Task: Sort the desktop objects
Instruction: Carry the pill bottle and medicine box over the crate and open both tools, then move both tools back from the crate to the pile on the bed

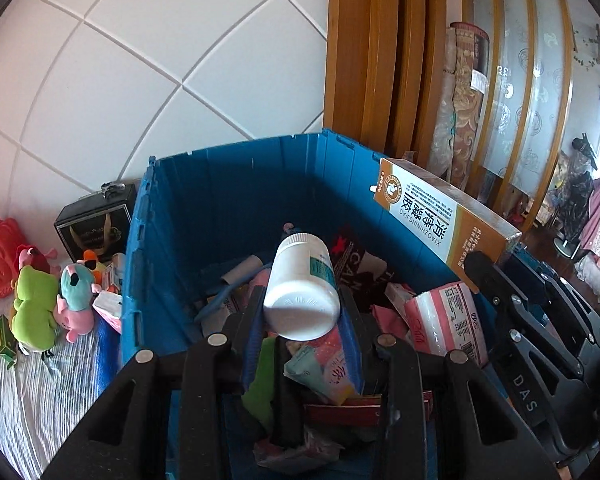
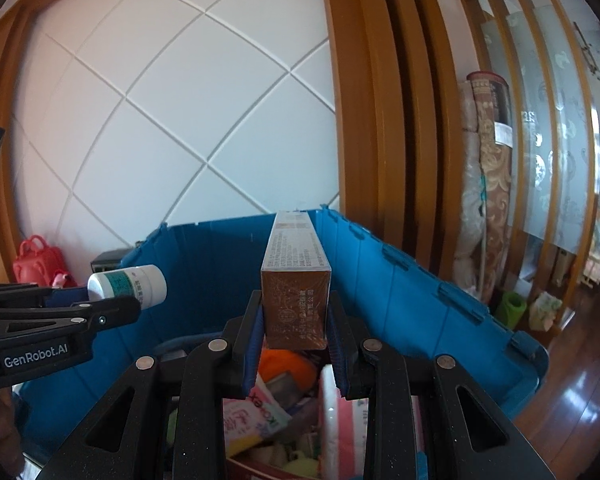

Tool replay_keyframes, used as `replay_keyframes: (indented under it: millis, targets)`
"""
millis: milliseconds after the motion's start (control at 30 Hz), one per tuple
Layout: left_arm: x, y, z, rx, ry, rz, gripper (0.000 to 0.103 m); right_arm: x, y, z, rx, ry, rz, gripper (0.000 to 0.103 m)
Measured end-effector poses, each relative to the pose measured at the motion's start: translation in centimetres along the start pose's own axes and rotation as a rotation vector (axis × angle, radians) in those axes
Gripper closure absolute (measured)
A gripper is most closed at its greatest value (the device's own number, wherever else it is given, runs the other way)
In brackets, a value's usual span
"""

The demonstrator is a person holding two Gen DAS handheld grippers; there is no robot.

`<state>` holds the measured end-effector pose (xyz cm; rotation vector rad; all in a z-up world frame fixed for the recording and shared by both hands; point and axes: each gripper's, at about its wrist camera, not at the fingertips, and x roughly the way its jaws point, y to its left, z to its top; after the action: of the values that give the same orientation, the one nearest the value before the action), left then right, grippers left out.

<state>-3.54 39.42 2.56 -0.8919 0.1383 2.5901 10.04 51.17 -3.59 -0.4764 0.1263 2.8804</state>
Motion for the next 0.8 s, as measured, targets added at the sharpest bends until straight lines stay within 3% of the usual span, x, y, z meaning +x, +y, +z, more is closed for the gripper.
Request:
replay_keyframes:
  millis: [267, 300, 400, 433, 567, 633, 800]
  targets:
    - [1.2, -0.9, -0.3, 0.003, 0.049, 0.022, 0.069, 1.2, -2.1, -1.0, 0.02, 0.074, -0.027, 0.074]
    - [1.3, -0.9, -0.3, 0.004, 0.053, 0.024, 0.067, 1.4, -2.4, -1.1, 0.023, 0.081, -0.03, 0.073]
    - [1.5, -1.1, -0.4, 0.006, 0.062, 0.036, 0.045, 1.2, -2.9, -1.3, 0.039, 0.087, -0.044, 0.068]
    - [1.4, -1.1, -0.4, 0.007, 0.058, 0.04, 0.042, 1.0, -3.1, -1.4, 0.041, 0.085, -0.05, 0.061]
    - [0.9, -0.9, -0.6, 0.012, 0.043, 0.049, 0.035, 0.1, -3.5, -1.2, 0.052, 0.059, -0.061, 0.012]
    - [0.6, -0.6, -0.7, 0.009, 0.03, 0.053, 0.03, -0.3, -3.5, -1.0, 0.052, 0.048, -0.067, 0.002]
    - [-0.8, 0.6, -0.8, 0.005, -0.004, 0.073, 0.028, -0.9, -3.1, -0.4, 0.053, 0.032, -0.092, 0.0]
